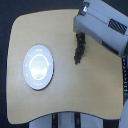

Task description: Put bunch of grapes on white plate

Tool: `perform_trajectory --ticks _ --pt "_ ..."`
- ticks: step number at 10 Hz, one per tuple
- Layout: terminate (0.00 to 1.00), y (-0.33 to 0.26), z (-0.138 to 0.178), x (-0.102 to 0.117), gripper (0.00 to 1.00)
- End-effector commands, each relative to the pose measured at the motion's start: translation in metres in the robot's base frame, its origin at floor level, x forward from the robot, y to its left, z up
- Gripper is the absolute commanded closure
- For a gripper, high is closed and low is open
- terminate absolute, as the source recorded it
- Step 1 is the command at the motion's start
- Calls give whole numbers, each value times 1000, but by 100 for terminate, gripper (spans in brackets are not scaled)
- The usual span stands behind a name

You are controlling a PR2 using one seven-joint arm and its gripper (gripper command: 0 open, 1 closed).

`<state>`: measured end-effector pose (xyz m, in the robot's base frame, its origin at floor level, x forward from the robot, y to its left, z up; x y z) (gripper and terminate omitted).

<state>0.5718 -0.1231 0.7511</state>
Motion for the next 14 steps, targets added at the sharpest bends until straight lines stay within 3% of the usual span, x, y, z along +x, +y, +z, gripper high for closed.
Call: perform_trajectory --ticks 1,3,7,14 --pt "0 21 86 4 100" --pt "0 40 115 5 100" --pt "0 77 138 -9 100" --pt "0 207 101 -61 100"
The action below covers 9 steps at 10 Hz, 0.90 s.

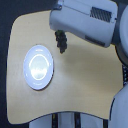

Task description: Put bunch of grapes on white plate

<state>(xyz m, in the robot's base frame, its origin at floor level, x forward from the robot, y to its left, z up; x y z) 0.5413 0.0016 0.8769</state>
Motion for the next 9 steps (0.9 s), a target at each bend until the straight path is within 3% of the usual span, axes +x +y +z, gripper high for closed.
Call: perform_trajectory --ticks 1,9 --pt "0 94 -30 -37 100" --pt "0 148 -61 -79 100"
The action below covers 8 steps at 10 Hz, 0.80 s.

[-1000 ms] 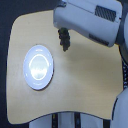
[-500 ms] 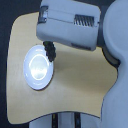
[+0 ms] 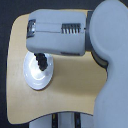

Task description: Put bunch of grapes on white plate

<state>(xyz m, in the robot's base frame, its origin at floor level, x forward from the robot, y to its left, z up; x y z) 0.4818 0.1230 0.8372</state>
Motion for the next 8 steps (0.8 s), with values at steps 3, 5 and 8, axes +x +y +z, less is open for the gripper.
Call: perform_trajectory --ticks 3,5,8 --pt "0 27 -48 -18 100" --pt "0 35 -70 -17 100" --pt "0 34 -96 -15 100"
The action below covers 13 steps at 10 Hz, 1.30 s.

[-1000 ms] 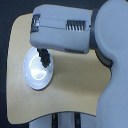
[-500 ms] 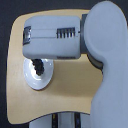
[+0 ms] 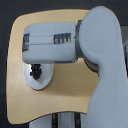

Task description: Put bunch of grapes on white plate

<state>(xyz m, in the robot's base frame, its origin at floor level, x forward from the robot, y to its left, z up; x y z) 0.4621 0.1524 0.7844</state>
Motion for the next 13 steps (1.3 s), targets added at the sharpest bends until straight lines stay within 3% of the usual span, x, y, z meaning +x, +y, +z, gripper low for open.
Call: perform_trajectory --ticks 1,13 --pt "0 4 -49 5 100" --pt "0 -5 -51 15 100"
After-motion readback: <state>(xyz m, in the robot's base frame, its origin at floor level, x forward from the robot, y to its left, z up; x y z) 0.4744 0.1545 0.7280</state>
